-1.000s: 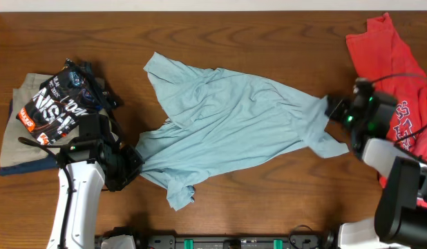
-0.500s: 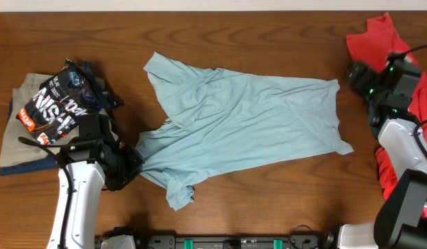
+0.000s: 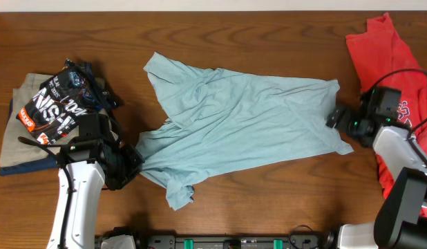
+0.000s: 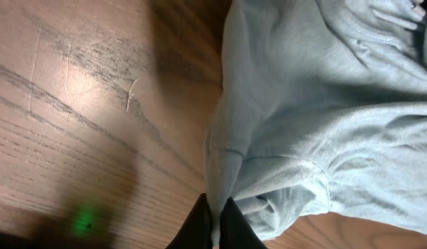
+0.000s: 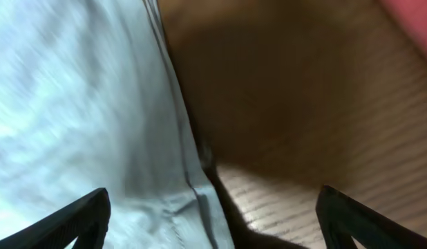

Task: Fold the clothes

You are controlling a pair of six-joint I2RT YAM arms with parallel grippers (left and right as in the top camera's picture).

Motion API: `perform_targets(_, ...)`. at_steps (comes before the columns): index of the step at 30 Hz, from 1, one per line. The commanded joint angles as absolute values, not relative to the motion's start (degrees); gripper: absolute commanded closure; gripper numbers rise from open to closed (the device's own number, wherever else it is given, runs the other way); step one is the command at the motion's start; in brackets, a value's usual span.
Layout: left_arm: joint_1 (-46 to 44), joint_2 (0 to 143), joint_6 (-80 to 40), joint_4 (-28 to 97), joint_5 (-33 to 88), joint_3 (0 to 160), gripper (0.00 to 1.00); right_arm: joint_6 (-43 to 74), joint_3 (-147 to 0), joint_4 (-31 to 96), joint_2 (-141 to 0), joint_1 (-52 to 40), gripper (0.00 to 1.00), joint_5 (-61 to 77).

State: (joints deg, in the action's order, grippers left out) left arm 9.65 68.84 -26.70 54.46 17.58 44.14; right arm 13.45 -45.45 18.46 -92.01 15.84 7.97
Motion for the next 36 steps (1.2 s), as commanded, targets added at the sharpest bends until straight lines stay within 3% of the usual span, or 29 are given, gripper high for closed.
perform_targets(1, 9.89, 68.93, -25.69, 54.52, 16.82, 44.75, 0.94, 11.73, -42.13, 15.44, -92.05, 16.05, 0.11, 11.05)
perform_targets(11, 9.89, 68.93, -25.69, 54.54, 16.84, 44.75, 0.94, 13.23, -37.85, 8.82, -92.27, 12.86, 0.18, 14.39)
perform_targets(18, 9.89, 68.93, -25.69, 54.57, 16.84, 44.75, 0.94, 13.3, -37.82, 6.66, -92.27, 11.88, 0.4, 14.22)
perform_targets(23, 9.89, 68.93, -25.69, 54.57, 16.84, 44.75, 0.93, 13.74, -37.82, 1.69, -92.27, 11.88, 0.38, 12.43)
perform_targets(24, 9.89, 68.93, -25.69, 54.57, 16.84, 44.75, 0.94, 13.72, -37.82, 0.71, -92.27, 11.88, 0.41, 12.21)
perform_targets(27, 9.89, 68.93, -25.69, 54.57, 16.84, 44.75, 0.94, 14.04, -37.82, -1.98, -92.27, 11.88, 0.8, 12.21)
perform_targets(29, 9.89, 68.93, -25.69, 54.59, 16.84, 44.75, 0.94, 14.79, -37.82, -2.83, -92.27, 11.88, 0.96, 12.23)
perform_targets(36, 9.89, 68.93, -25.69, 54.37, 16.84, 44.75, 0.94, 14.87, -37.82, -4.12, -92.27, 11.99, 0.99, 12.23)
